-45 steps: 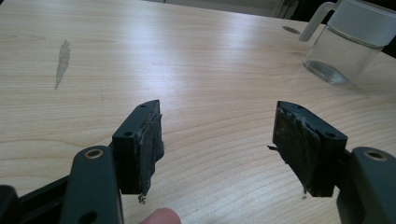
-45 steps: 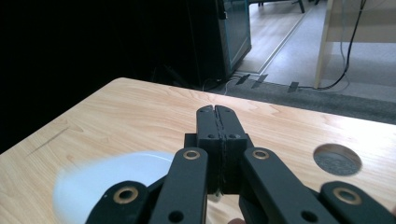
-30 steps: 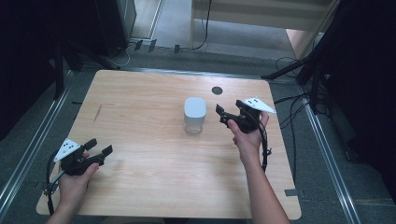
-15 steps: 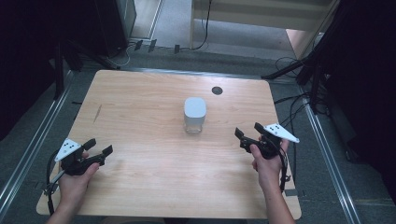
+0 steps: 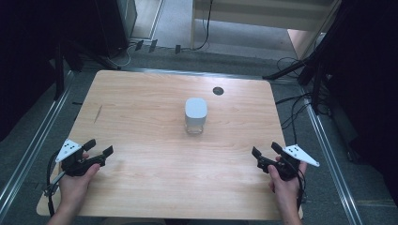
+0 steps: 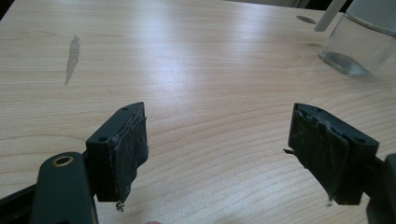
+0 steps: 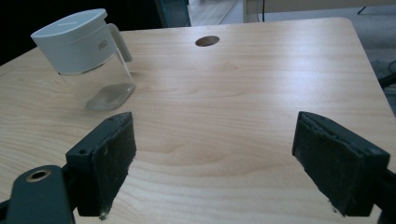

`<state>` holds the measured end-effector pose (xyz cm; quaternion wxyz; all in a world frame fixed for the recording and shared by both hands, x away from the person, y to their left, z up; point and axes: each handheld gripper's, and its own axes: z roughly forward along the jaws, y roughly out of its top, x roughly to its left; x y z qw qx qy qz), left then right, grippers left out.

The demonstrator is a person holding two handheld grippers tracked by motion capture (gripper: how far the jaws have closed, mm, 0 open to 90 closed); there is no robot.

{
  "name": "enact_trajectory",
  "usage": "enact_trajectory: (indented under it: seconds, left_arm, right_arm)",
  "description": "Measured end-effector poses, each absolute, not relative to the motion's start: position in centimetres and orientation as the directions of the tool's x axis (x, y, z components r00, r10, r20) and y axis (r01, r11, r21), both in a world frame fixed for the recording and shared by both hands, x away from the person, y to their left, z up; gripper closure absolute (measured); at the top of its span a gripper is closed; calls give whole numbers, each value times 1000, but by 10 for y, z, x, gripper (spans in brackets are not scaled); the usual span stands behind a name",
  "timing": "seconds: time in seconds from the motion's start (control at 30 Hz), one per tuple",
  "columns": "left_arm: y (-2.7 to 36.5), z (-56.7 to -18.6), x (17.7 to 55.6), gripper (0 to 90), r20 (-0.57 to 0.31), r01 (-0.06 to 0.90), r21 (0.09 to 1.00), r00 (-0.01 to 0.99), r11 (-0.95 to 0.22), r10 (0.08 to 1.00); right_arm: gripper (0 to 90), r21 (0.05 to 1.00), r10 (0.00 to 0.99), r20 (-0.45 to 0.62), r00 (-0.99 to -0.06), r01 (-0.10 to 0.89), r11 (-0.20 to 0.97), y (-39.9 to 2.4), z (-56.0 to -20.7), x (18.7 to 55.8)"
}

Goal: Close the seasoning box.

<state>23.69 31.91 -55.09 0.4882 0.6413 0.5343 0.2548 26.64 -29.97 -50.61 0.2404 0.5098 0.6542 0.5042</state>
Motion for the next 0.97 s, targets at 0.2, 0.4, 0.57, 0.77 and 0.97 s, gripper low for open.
enact_trajectory:
  seconds: [0.2, 0.4, 0.57, 0.77, 0.97]
  left_arm:
    - [319, -551, 237, 200, -193, 436, 899, 297, 47, 935]
    - [319, -551, 237, 200, -191, 435, 899, 296, 46, 936]
    - [319, -551, 235, 202, -186, 428, 903, 285, 49, 940]
    - [318, -551, 235, 210, -182, 426, 903, 283, 46, 942]
    - [319, -551, 234, 299, -189, 407, 912, 296, 55, 937]
  right_arm:
    - [141, 891, 926, 207, -316, 452, -45, -322, -521, 247]
    - [142, 879, 938, 200, -285, 475, -43, -339, -533, 233]
    - [144, 871, 945, 208, -250, 487, -63, -349, -542, 223]
    - [145, 871, 943, 219, -250, 486, -73, -347, -546, 218]
    - [190, 869, 942, 241, -235, 484, -101, -350, -546, 219]
